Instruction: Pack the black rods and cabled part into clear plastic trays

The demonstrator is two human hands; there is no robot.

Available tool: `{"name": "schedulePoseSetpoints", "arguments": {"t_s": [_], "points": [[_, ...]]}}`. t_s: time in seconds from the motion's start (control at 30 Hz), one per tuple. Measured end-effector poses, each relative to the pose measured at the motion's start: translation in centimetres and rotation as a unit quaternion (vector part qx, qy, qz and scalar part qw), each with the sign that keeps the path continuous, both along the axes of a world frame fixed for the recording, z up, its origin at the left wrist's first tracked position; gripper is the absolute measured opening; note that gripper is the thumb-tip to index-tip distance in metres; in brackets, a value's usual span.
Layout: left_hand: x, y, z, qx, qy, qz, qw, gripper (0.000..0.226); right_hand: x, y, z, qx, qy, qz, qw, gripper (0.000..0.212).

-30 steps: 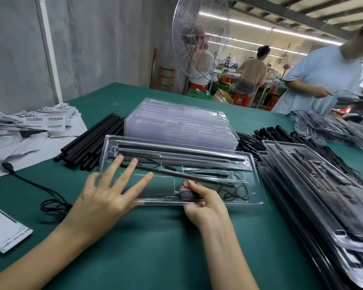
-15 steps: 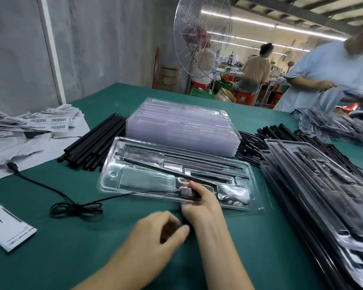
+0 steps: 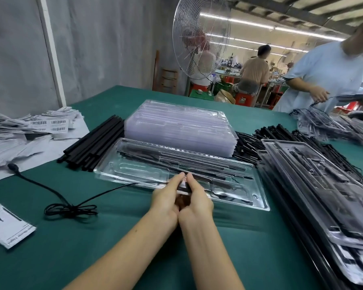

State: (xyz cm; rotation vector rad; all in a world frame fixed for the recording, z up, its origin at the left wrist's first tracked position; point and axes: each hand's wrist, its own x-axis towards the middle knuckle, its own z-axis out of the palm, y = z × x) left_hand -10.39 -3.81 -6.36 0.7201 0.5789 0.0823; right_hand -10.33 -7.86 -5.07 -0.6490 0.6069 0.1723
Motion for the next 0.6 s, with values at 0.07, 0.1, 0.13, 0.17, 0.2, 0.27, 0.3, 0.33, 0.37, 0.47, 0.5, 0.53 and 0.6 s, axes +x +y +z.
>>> {"name": "schedulePoseSetpoints", "arguments": {"t_s": [0.07,0.1,0.13,0.17,0.2,0.27,0.3,0.33,0.37,0.47,0.5,0.53,0.6], "points": [[0.3,0.2,0.0,-0.02,-0.012,-0.017,1.0,0.013,0.1,-0.5,-0.1,-0.013,-0.022,0.014,1.0,0.009],[0.5,0.4,-0.1,-0.027,-0.012,-0.021,0.999,0.012,0.3,-0.8,-0.3,-0.015,-0.032,0.019,0.999,0.009],[0.7,0.6,-0.2,-0.032,-0.009,-0.023,0.999,0.012,0.4,-1.0,-0.5,-0.014,-0.043,0.025,0.999,0.007],[0.9,0.8,-0.3,-0.037,-0.006,-0.026,0.999,0.012,0.4,-1.2,-0.6,-0.006,-0.048,0.03,0.998,0.006],[1.0,0.9,-0.3,-0.039,-0.004,-0.028,0.999,0.013,0.3,-1.3,-0.8,0.007,-0.05,0.034,0.998,0.007],[1.1,0.9,-0.3,-0.031,-0.002,-0.033,0.999,0.013,0.4,-1.4,-0.9,0.032,-0.04,0.037,0.998,0.009],[1.2,0.9,-0.3,-0.022,-0.001,-0.038,0.999,0.013,0.5,-1.5,-0.8,0.039,-0.031,0.035,0.998,0.009],[1.2,0.7,-0.3,-0.012,0.001,-0.043,0.999,0.012,0.7,-1.5,-0.7,0.043,-0.02,0.034,0.998,0.01],[1.2,0.7,-0.3,-0.004,0.001,-0.047,0.999,0.012,0.8,-1.6,-0.6,0.051,-0.01,0.034,0.998,0.011],[1.2,0.7,-0.4,0.005,-0.009,-0.043,0.999,0.017,0.9,-1.6,-0.2,0.08,0.005,0.037,0.996,0.017],[1.3,0.7,-0.5,0.005,-0.012,-0.043,0.999,0.018,0.9,-1.6,-0.1,0.088,0.002,0.038,0.995,0.018],[1.4,0.7,-0.6,0.003,-0.015,-0.044,0.999,0.019,0.9,-1.5,-0.1,0.093,-0.002,0.042,0.995,0.019],[1.5,0.6,-0.8,-0.01,-0.022,-0.041,0.999,0.019,0.9,-1.6,-0.1,0.102,-0.006,0.049,0.994,0.021]]}}
